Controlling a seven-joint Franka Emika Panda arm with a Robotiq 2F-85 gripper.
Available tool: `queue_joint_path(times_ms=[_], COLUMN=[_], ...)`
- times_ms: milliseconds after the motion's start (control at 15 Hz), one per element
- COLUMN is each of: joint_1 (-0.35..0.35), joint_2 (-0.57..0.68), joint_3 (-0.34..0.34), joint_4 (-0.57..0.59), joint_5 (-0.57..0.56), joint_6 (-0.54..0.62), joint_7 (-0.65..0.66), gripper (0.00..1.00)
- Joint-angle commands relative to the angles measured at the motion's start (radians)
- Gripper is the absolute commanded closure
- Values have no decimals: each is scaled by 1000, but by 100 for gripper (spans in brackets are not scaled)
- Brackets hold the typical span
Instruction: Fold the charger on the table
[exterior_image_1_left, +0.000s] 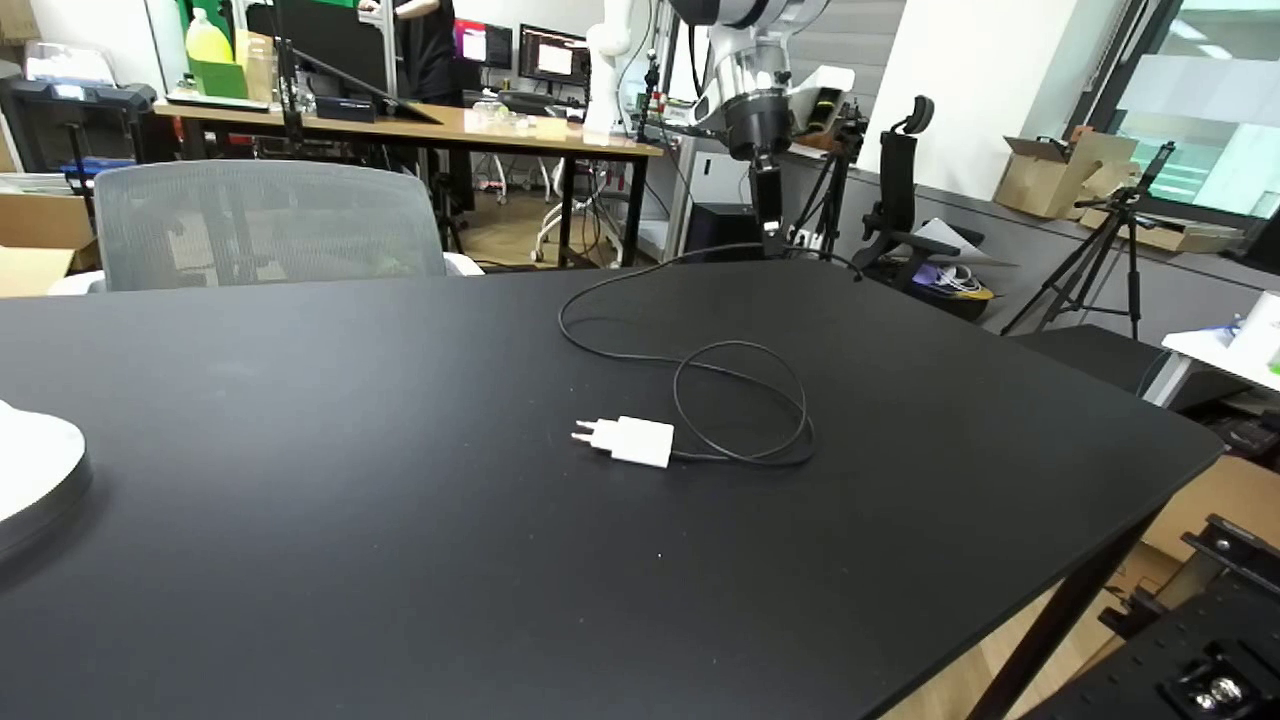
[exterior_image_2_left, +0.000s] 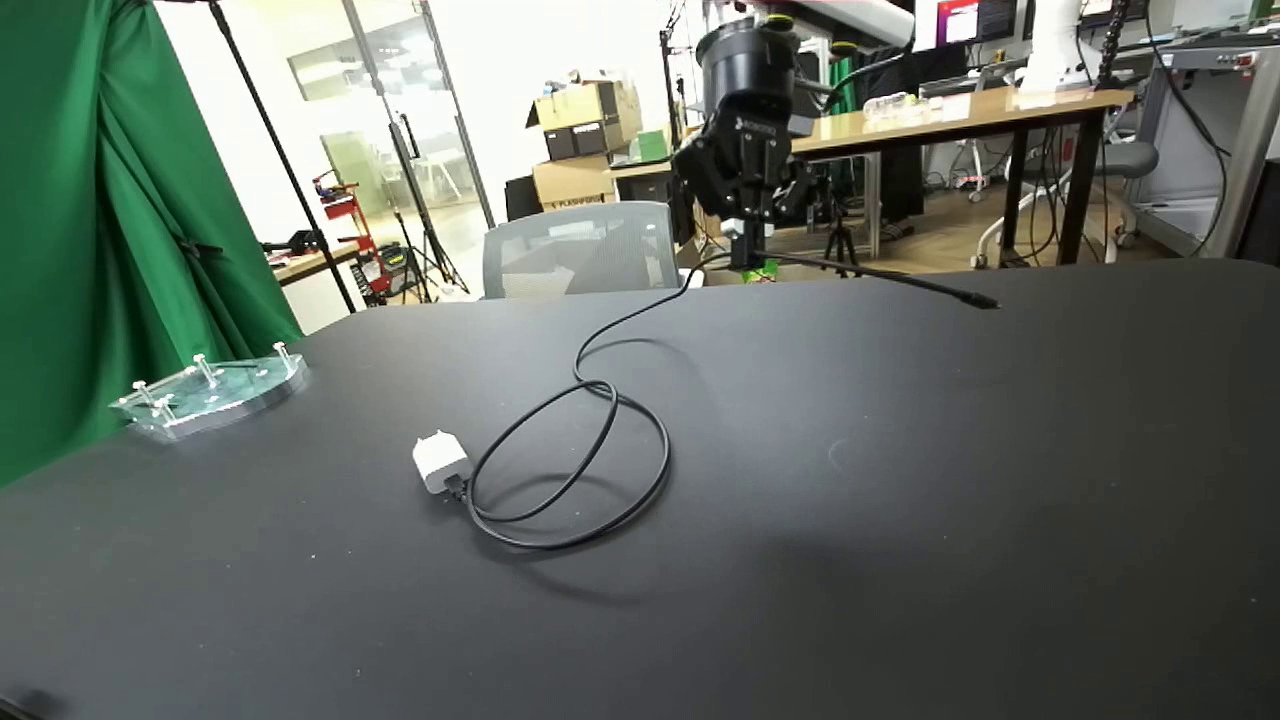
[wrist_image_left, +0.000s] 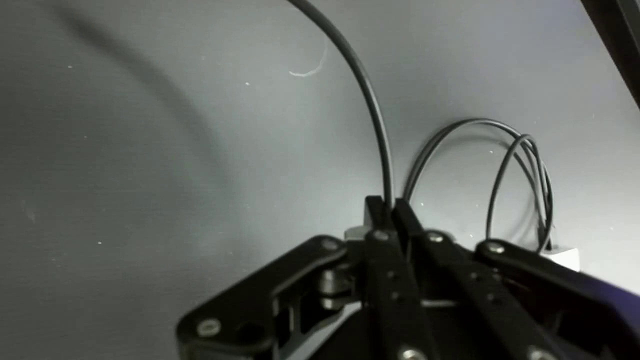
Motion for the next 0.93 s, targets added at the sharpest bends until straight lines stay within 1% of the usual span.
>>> queue_joint_path(times_ms=[0,200,267,333,600,667,733,867], joint_1=[-9,2,4,5,22,10,12,11], joint_2=[-161,-239,-266,-292,-387,-295,-308,-305], joint_3=[50,73,84,97,114,120,123,124], joint_4=[-235,-376,-427,-476,-653,-525,-550,-546], joint_5=[80,136,144,146,141,128,126,126], joint_6=[89,214,246,245,329,279,287,287], joint_7=[192,324,343,343,406,354,355,352], gripper=[98,98,98,98,98,98,94,94])
